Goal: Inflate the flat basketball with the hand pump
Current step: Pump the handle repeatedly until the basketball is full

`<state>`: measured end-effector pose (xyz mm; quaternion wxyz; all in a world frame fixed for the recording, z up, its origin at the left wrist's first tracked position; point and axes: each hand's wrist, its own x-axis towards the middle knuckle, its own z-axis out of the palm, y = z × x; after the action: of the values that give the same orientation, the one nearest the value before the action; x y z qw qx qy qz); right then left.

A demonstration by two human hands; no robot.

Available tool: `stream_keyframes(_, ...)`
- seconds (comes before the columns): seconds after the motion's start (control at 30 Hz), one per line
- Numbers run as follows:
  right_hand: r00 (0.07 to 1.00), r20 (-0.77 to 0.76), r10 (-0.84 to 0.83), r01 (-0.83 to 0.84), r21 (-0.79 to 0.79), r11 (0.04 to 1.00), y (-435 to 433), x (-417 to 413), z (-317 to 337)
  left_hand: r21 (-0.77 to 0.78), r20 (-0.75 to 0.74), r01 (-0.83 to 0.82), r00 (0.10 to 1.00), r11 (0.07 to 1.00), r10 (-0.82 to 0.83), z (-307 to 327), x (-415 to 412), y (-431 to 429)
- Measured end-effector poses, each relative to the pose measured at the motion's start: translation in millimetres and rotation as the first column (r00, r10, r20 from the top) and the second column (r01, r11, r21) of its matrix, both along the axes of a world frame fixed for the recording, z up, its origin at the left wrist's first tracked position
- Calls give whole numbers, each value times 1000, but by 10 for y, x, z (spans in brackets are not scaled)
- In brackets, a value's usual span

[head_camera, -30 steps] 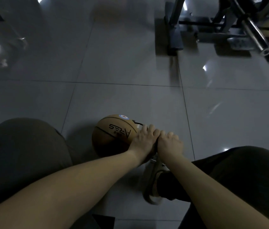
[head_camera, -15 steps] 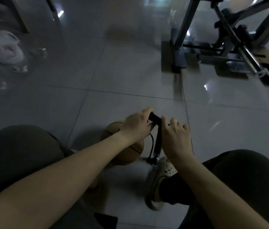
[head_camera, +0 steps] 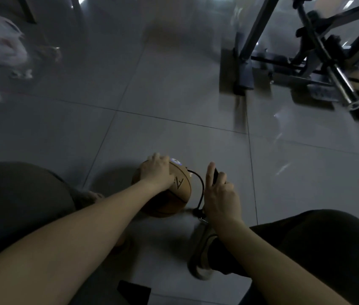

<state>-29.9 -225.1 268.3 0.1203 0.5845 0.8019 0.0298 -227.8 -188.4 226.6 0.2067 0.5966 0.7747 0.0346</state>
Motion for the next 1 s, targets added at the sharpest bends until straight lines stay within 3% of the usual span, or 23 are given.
stream_keyframes(0.07, 999, 16, -39, 39, -12, 999, 62, 33, -121, -74, -34, -92, 995, 993, 90, -208, -130, -84)
stream_keyframes(0.17, 997, 18, -72, 73, -62, 995, 117, 88, -251, -237, 62, -191, 976, 953, 211, -466, -310, -162)
stream_keyframes(0.27, 997, -8, -77, 76, -79, 994, 138, 113, -314, -342, 174, -171, 955, 924, 241, -621, -404, -137)
stream_keyframes(0.37, 998, -12, -69, 67, -92, 993, 163, 81, -274, -326, 190, -141, 959, 935, 211, -645, -353, -130)
stream_keyframes(0.47, 982, -128, -141, 120, -162, 979, 146, 22, -95, -278, 155, -156, 967, 948, 205, -669, -236, -152)
stream_keyframes(0.57, 970, -198, -144, 127, -97, 987, 134, 29, 217, -272, 131, -198, 962, 942, 240, -696, -145, -159)
stream_keyframes(0.77, 976, -171, -138, 157, 101, 983, 357, 91, 833, -267, 141, -177, 965, 947, 220, -696, -109, -133)
stream_keyframes(1.0, 994, -87, -72, 76, 44, 996, 199, -1, 401, -297, 110, -227, 957, 927, 269, -756, -91, -127)
